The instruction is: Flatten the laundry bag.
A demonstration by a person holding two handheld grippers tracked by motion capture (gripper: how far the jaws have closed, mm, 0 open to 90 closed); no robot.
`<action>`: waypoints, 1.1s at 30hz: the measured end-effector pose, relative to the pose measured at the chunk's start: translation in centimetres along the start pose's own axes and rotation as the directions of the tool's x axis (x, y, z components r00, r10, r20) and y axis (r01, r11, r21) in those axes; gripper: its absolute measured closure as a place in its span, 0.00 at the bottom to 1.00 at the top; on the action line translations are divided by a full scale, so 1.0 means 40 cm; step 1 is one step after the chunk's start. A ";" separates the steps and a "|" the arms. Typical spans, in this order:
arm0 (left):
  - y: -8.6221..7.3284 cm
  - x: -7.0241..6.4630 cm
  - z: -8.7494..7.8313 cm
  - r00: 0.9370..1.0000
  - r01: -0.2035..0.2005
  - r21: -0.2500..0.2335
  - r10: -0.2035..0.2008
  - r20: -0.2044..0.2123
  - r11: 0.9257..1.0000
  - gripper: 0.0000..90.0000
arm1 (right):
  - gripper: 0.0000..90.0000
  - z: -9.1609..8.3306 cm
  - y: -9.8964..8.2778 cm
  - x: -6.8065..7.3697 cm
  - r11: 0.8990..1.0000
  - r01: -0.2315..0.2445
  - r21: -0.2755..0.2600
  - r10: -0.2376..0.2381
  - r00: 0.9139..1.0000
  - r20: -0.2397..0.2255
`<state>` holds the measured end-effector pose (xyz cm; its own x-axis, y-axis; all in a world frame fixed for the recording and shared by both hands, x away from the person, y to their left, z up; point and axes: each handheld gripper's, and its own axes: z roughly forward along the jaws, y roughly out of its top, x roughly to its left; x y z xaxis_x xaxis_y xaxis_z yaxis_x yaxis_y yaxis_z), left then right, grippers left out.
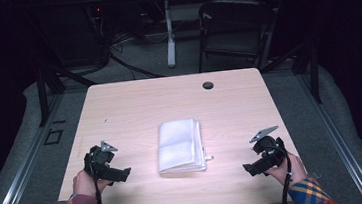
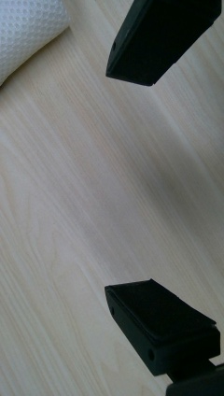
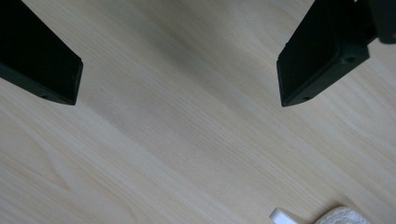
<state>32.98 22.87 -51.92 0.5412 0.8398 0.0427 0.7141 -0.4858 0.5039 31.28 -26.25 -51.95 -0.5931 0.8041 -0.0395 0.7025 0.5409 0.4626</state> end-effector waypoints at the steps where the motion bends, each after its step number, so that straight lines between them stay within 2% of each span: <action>1: 0.001 -0.001 0.001 1.000 -0.003 -0.002 0.003 0.003 1.000 0.00 | 0.00 0.001 -0.001 0.001 1.000 -0.002 0.000 0.002 1.000 -0.002; 4: 0.005 -0.002 0.000 1.000 -0.010 -0.006 0.010 0.013 1.000 0.00 | 0.00 -0.001 0.000 0.001 1.000 0.001 -0.001 -0.001 1.000 0.001; 5: 0.007 -0.007 -0.001 1.000 -0.004 -0.028 0.004 0.005 1.000 0.00 | 0.00 -0.002 0.001 0.002 1.000 0.000 -0.004 0.000 1.000 -0.003; 7: 0.011 -0.006 -0.005 0.999 -0.009 -0.027 0.010 0.034 1.000 0.00 | 0.01 0.000 0.002 0.002 1.000 -0.002 -0.006 0.001 1.000 -0.013; 9: 0.013 -0.008 -0.005 0.999 -0.008 -0.031 0.009 0.038 0.999 0.00 | 0.00 0.002 0.003 0.001 1.000 0.005 -0.003 -0.005 1.000 -0.008; 12: 0.029 -0.019 -0.003 0.998 -0.025 -0.053 0.028 0.049 0.998 0.00 | 0.00 0.004 0.005 0.002 1.000 0.015 0.006 -0.015 1.000 -0.016; 17: 0.051 -0.038 -0.003 0.997 -0.051 -0.078 0.055 0.060 0.996 0.00 | 0.00 0.005 0.009 0.004 1.000 0.012 -0.007 -0.012 0.999 -0.035; 19: 0.069 -0.057 0.000 0.994 -0.063 -0.087 0.071 0.087 0.994 0.00 | 0.01 0.010 0.012 0.006 1.000 0.011 -0.009 -0.011 0.999 -0.036; 20: 0.069 -0.057 0.000 0.994 -0.063 -0.087 0.071 0.087 0.994 0.00 | 0.01 0.010 0.012 0.006 1.000 0.011 -0.009 -0.011 0.999 -0.036; 21: 0.081 -0.072 0.001 0.990 -0.090 -0.091 0.099 0.101 0.992 0.00 | 0.01 0.013 0.017 0.003 1.000 0.017 0.001 -0.017 0.999 -0.043; 24: 0.097 -0.091 0.004 0.983 -0.125 -0.096 0.136 0.119 0.987 0.00 | 0.02 0.018 0.020 0.000 1.000 0.023 0.014 -0.022 0.999 -0.050; 26: 0.102 -0.096 0.007 0.982 -0.130 -0.098 0.141 0.123 0.987 0.00 | 0.02 0.021 0.020 0.003 1.000 0.015 0.012 -0.014 0.998 -0.059; 30: 0.120 -0.112 0.018 0.974 -0.162 -0.104 0.176 0.141 0.981 0.00 | 0.02 0.023 0.022 0.007 1.000 0.020 0.016 -0.019 0.997 -0.072; 33: 0.129 -0.121 0.023 0.972 -0.166 -0.108 0.181 0.150 0.980 0.00 | 0.02 0.027 0.023 0.009 1.000 0.021 0.019 -0.019 0.998 -0.067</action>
<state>34.45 16.08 -50.31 0.7219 0.6920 0.0039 0.5622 -0.5898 0.5797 32.12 -25.21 -52.50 -0.6314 0.7754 0.0107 0.6975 0.5619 0.4447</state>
